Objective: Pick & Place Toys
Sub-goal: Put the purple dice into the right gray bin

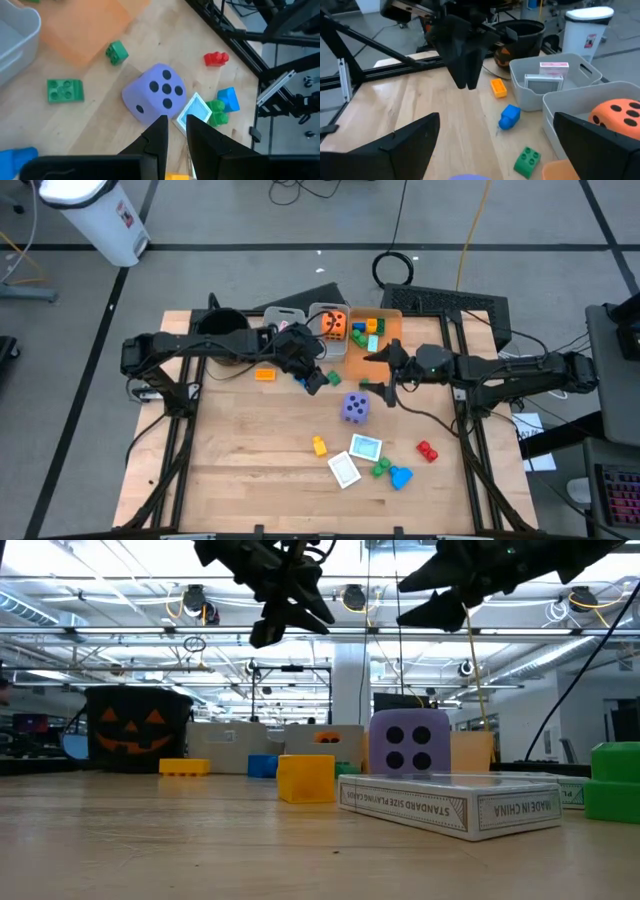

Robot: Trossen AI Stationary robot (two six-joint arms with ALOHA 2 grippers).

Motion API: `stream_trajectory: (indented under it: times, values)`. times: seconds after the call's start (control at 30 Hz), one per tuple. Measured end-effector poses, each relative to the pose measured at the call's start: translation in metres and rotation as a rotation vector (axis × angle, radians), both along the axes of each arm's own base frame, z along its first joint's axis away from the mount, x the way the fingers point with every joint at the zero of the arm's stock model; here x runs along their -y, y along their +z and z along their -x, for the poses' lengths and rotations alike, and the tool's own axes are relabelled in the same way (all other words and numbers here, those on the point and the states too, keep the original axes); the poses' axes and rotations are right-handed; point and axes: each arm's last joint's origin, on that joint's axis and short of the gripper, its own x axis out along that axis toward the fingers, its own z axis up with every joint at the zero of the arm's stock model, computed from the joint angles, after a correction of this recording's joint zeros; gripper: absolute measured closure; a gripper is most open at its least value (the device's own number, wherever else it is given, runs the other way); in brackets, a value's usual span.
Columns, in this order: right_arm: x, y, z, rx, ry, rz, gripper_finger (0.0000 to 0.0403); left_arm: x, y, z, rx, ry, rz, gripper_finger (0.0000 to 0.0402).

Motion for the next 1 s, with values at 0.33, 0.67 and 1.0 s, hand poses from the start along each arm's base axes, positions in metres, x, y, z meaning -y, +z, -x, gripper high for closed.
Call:
stream_trajectory:
  times: [0.33,0.67,1.0]
  values:
    - [-0.009,-0.004,-0.006,-0.069,0.048,-0.008,0.0003,0.009,-0.004,0.005,-0.067,-0.068,0.005,0.0327]
    - [-0.015,0.024,-0.046,-0.425,0.099,0.028,0.0003,0.012,-0.011,0.013,-0.165,-0.126,-0.032,0.0327]
    - [-0.018,0.018,-0.081,-0.647,0.106,-0.104,0.0003,0.022,0.005,0.048,-0.288,-0.201,-0.155,0.0328]
